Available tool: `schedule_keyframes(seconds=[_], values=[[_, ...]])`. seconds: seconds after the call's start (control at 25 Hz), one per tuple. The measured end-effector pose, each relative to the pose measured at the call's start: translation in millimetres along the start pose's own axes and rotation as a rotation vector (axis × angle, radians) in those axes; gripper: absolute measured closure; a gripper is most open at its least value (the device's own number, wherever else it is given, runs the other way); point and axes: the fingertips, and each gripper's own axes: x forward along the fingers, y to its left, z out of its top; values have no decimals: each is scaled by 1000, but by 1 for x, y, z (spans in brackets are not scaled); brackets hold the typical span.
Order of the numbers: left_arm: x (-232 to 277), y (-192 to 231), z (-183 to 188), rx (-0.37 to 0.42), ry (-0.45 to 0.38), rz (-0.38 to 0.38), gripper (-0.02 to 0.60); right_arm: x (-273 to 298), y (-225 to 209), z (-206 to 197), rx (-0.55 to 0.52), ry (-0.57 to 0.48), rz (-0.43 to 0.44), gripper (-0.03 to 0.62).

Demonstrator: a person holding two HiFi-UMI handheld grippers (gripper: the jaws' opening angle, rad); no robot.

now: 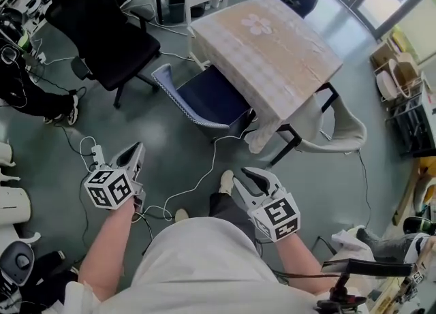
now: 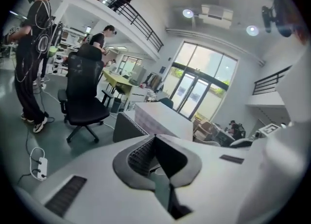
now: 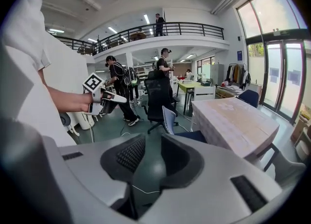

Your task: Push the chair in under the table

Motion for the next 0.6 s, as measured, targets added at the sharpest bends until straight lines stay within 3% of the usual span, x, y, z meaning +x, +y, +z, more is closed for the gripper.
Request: schedule_keyframes(seconds=[0.2,0.4,0.6], values=[[-79,-33,-13,95,-20,-193,571,-6,65,6,-47,-22,2,556],[-134,-54,-33,235,-6,-277,571,-8,117,5,-63,-30,1,573],[-165,-77,-53,300,22,-377,571,-12,149,6,-67,-42,17,576]])
